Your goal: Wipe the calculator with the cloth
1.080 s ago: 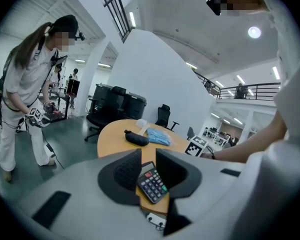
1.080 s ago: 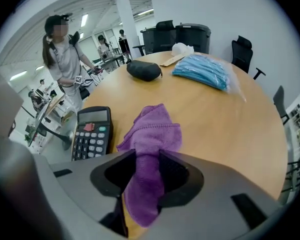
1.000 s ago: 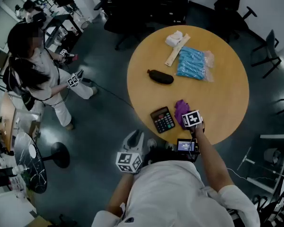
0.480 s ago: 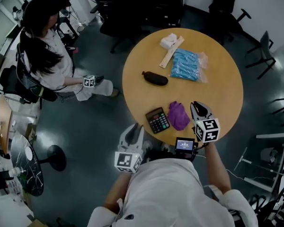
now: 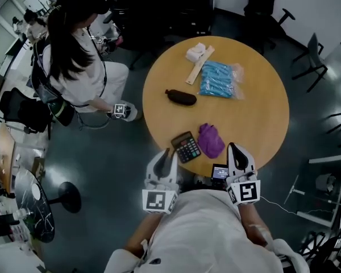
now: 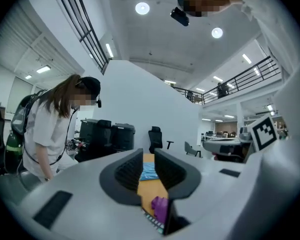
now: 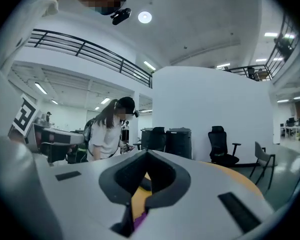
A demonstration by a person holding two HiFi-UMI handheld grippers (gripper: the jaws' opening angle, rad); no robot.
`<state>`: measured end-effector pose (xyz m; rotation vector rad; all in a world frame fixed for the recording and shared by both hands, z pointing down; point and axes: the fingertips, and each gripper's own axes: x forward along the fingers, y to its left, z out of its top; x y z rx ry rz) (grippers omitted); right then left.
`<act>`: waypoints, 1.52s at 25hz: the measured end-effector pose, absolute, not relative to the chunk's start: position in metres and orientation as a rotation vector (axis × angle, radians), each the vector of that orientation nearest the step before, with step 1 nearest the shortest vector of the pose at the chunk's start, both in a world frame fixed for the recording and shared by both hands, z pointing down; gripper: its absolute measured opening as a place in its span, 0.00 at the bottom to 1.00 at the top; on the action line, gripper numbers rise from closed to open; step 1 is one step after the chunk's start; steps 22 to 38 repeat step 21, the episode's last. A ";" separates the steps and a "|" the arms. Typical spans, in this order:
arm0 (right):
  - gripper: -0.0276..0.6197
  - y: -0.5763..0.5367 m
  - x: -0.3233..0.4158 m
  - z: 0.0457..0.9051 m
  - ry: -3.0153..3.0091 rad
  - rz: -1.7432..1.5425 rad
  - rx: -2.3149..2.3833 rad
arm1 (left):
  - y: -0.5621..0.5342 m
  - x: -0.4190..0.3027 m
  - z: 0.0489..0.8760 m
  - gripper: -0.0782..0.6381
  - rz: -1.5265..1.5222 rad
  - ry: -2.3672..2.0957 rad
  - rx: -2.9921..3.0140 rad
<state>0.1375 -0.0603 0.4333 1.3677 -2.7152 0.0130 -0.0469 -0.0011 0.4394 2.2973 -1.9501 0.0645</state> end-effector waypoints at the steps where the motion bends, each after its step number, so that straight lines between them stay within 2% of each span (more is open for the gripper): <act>1: 0.07 -0.057 0.135 0.435 -2.722 0.016 1.353 | -0.001 -0.045 0.442 0.21 0.065 -1.939 2.301; 21: 0.07 -0.071 0.165 0.427 -2.764 -0.045 1.296 | -0.017 -0.003 0.432 0.21 0.031 -1.960 2.324; 38: 0.07 -0.071 0.165 0.427 -2.764 -0.045 1.296 | -0.017 -0.003 0.432 0.21 0.031 -1.960 2.324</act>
